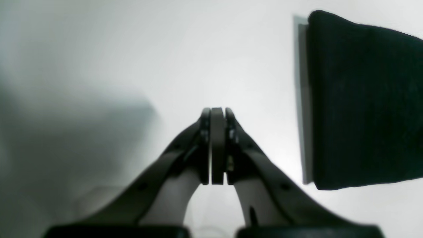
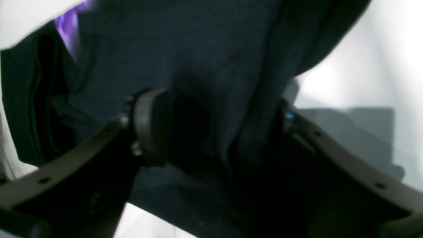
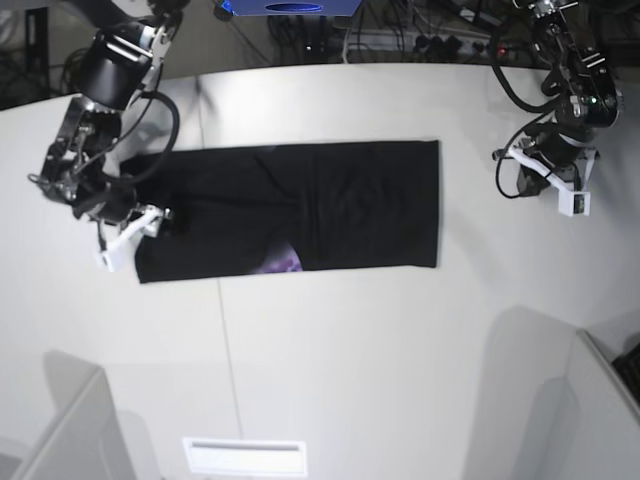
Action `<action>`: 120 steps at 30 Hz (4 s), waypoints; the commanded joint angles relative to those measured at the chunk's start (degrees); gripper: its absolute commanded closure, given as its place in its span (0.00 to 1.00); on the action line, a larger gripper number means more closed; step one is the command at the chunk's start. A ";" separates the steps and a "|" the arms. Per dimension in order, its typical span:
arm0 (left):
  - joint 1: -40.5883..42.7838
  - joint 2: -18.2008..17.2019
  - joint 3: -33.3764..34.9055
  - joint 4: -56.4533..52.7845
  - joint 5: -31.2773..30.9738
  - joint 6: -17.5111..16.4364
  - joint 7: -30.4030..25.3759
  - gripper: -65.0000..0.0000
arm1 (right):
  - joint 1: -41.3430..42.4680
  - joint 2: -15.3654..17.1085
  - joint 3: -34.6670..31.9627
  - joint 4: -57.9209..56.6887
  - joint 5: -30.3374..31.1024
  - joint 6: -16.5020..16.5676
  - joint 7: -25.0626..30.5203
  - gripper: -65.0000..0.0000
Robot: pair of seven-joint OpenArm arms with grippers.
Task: Fold the T-shirt properly
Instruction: 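Release the fold and move the left gripper to the strip's other end, then grasp the strip's end with the right gripper and fold it over toward the left gripper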
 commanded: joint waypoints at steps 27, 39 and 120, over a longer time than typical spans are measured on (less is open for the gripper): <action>-5.39 2.46 22.18 -9.90 10.39 0.00 -9.67 1.00 | -2.37 -0.09 -10.63 17.73 -3.16 -9.12 -2.14 1.00; -4.77 2.55 22.53 -9.46 10.39 0.00 -9.67 1.00 | -6.76 -2.73 -22.32 33.38 -3.07 -17.65 -2.22 1.00; 1.38 0.08 21.91 -5.68 9.86 0.00 -9.67 1.00 | -6.06 -12.40 -59.42 22.30 -2.81 -37.87 23.62 1.00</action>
